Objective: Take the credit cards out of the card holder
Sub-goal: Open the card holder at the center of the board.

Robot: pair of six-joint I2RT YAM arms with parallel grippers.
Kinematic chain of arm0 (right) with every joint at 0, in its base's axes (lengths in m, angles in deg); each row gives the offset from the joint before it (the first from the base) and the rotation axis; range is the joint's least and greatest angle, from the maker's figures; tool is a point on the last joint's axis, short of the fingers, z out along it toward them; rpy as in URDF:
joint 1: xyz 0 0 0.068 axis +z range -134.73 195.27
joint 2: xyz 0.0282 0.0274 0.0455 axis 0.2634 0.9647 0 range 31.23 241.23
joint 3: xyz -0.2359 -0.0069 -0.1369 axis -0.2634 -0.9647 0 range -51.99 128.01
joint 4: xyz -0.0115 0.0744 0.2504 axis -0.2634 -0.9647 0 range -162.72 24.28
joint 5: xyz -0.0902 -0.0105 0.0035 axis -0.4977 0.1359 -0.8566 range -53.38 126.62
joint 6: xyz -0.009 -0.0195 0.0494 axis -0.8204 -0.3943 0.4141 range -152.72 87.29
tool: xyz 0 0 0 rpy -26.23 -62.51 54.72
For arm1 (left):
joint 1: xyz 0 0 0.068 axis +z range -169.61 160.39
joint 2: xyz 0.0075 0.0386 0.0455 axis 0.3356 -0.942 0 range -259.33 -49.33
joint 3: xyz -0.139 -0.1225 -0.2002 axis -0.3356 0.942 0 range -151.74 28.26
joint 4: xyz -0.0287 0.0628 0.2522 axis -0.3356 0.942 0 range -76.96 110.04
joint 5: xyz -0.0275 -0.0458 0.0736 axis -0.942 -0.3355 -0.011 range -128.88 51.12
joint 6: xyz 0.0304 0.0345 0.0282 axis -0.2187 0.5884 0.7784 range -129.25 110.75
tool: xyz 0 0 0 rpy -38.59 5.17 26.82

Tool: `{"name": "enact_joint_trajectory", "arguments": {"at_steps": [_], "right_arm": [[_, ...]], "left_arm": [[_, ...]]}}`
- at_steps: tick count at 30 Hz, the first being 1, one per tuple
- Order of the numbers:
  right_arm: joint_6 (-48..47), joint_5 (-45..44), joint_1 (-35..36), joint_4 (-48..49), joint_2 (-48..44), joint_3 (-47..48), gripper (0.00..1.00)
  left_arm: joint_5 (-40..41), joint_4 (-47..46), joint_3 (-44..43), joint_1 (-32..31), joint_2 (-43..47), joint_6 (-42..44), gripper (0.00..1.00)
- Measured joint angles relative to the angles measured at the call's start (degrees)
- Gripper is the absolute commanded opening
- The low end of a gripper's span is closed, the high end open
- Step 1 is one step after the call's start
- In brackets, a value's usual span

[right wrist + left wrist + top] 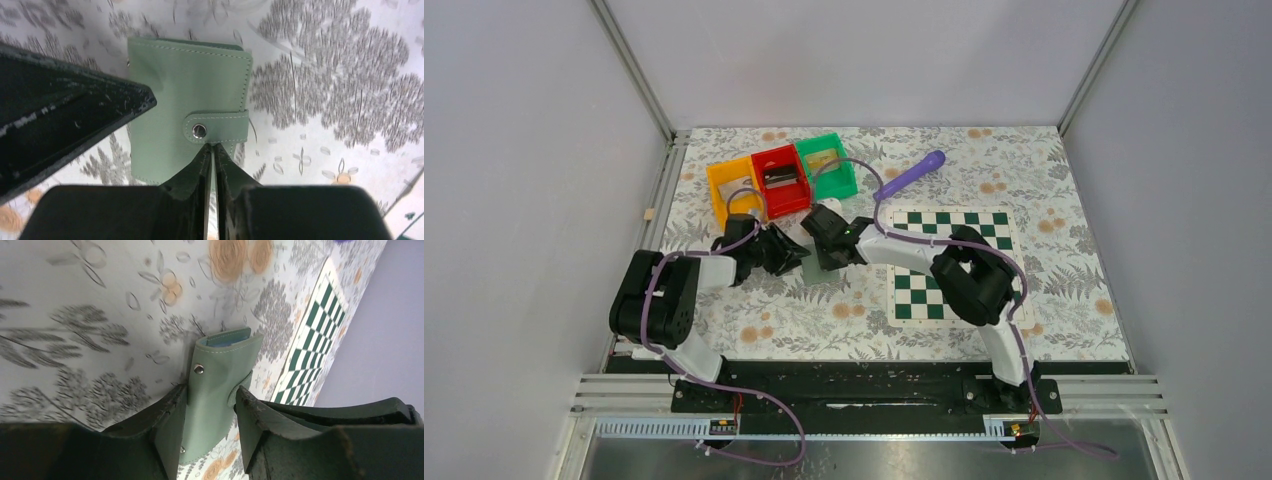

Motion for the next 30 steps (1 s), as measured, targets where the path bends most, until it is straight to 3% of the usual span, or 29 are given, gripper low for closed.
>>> {"name": "enact_joint_trajectory", "arguments": {"at_steps": [6, 11, 22, 30], "right_arm": [[1.8, 4.8, 0.1, 4.5, -9.4, -14.3, 0.10], [3.4, 7.3, 0.5, 5.1, -14.8, -20.4, 0.32], [6.1, 5.1, 0.6, 2.6, -17.4, -17.2, 0.38], [6.7, 0.8, 1.5, -0.9, -12.7, -10.7, 0.39]], "left_arm": [[0.3, 1.8, 2.0, -4.9, 2.8, 0.1, 0.40], [0.0, 3.4, 5.8, -7.2, 7.4, -1.0, 0.39], [1.2, 6.9, 7.8, -4.8, 14.1, -1.3, 0.40], [4.5, 9.0, 11.3, -0.4, 21.4, -1.1, 0.42]]}}
